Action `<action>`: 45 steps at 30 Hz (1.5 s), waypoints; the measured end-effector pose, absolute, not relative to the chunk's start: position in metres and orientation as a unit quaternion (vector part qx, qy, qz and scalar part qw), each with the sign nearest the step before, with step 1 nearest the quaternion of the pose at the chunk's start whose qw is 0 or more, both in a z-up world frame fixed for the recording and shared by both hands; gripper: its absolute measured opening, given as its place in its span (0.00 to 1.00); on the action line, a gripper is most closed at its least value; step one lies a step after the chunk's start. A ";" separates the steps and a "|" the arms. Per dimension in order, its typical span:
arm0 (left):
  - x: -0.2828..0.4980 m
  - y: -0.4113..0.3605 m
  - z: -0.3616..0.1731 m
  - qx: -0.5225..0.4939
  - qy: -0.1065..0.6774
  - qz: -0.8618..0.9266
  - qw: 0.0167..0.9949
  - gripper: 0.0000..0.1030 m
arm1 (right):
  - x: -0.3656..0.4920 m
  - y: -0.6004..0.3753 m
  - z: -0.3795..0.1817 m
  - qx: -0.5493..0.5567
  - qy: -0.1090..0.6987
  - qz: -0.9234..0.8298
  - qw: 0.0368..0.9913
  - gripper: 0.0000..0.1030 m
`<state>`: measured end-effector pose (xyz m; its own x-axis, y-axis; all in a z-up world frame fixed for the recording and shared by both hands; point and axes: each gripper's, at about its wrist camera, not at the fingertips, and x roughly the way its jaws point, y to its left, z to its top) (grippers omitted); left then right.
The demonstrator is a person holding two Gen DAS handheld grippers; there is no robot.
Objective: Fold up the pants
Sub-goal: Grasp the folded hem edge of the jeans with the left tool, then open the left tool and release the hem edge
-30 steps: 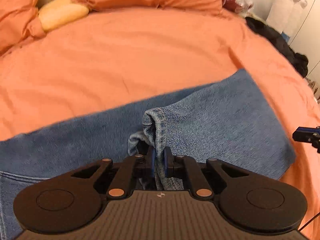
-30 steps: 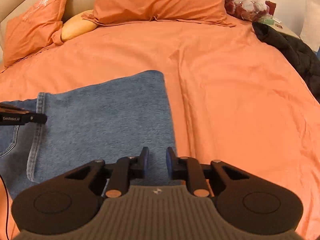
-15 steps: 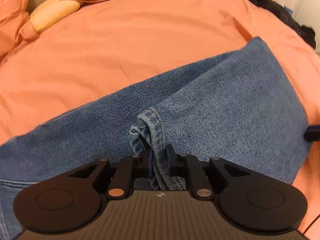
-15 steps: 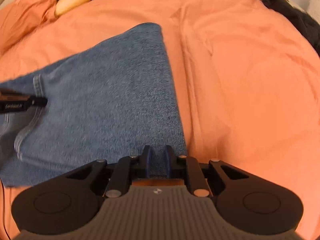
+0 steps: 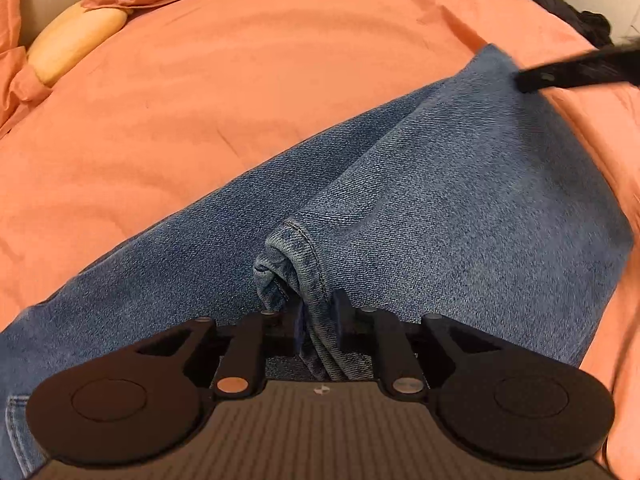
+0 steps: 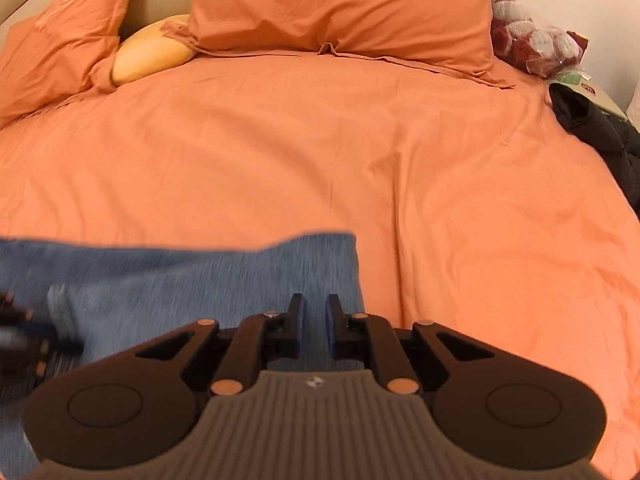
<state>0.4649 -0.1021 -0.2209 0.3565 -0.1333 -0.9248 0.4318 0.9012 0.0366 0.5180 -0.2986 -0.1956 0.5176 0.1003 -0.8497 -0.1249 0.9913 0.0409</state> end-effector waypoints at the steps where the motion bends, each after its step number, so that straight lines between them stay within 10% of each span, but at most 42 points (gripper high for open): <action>1: 0.466 -0.100 -0.223 0.134 0.539 -0.179 0.812 0.17 | 0.526 -0.299 -0.203 -0.004 0.495 0.060 0.867 0.06; 45: 0.445 -0.076 -0.213 0.095 0.524 -0.139 0.835 0.39 | 0.411 -0.291 -0.211 -0.110 0.558 0.097 0.817 0.06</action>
<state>0.4450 -0.0760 -0.2126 0.4126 -0.1326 -0.9012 0.3313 0.9434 0.0129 0.4111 -0.2909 -0.2111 0.3584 0.0358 -0.9329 -0.2805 0.9572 -0.0711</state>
